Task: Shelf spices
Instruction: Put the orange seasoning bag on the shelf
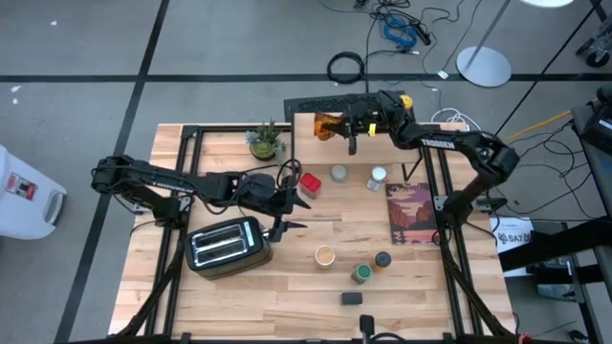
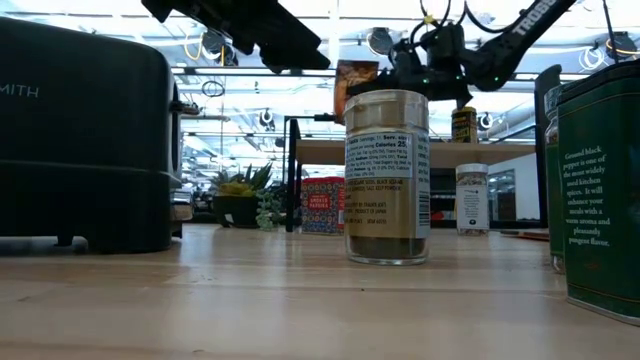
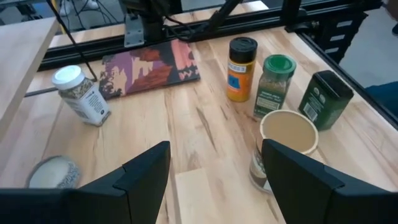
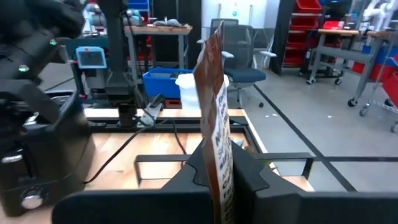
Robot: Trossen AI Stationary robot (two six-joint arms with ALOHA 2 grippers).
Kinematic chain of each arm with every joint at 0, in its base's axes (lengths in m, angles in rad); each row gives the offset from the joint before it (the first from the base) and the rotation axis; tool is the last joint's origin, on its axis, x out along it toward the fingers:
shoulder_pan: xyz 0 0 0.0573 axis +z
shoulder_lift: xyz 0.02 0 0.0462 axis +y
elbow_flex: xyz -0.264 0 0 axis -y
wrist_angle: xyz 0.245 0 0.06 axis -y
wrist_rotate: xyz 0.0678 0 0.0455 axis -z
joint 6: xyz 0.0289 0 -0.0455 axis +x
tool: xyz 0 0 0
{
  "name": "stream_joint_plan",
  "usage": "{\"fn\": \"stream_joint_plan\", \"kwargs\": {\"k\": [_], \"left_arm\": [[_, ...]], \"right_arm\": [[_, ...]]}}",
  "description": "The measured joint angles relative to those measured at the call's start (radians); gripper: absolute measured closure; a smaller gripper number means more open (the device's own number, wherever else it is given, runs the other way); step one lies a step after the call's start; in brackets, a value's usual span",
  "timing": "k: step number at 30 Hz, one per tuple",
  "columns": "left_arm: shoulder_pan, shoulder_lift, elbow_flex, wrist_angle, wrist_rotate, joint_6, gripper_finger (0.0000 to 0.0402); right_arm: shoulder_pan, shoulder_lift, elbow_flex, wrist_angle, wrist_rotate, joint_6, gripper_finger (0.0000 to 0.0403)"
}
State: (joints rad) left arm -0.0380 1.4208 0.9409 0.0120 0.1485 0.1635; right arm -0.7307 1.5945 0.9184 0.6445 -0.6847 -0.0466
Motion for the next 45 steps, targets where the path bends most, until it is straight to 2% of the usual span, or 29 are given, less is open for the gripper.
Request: {"fn": "stream_joint_plan", "kwargs": {"k": [7, 15, 33, 45], "left_arm": [[0.000, 0.000, 0.000, 0.001, 0.002, 0.000, 0.0139], [-0.005, 0.000, 0.000, -0.001, 0.003, -0.003, 0.0139], [-0.015, 0.000, 0.000, -0.016, -0.002, -0.001, 0.0139], [-0.017, 0.000, 0.000, -0.018, -0.003, -0.001, 0.0139]], "right_arm": [[0.013, 0.066, 0.053, 0.016, 0.005, 0.017, 0.0396], [0.027, 0.133, 0.175, -0.087, 0.004, 0.003, 0.0397], [0.005, 0.206, 0.198, -0.068, 0.007, -0.006, 0.0397], [0.005, 0.249, 0.248, -0.090, 0.062, -0.029, 0.0397]]}}
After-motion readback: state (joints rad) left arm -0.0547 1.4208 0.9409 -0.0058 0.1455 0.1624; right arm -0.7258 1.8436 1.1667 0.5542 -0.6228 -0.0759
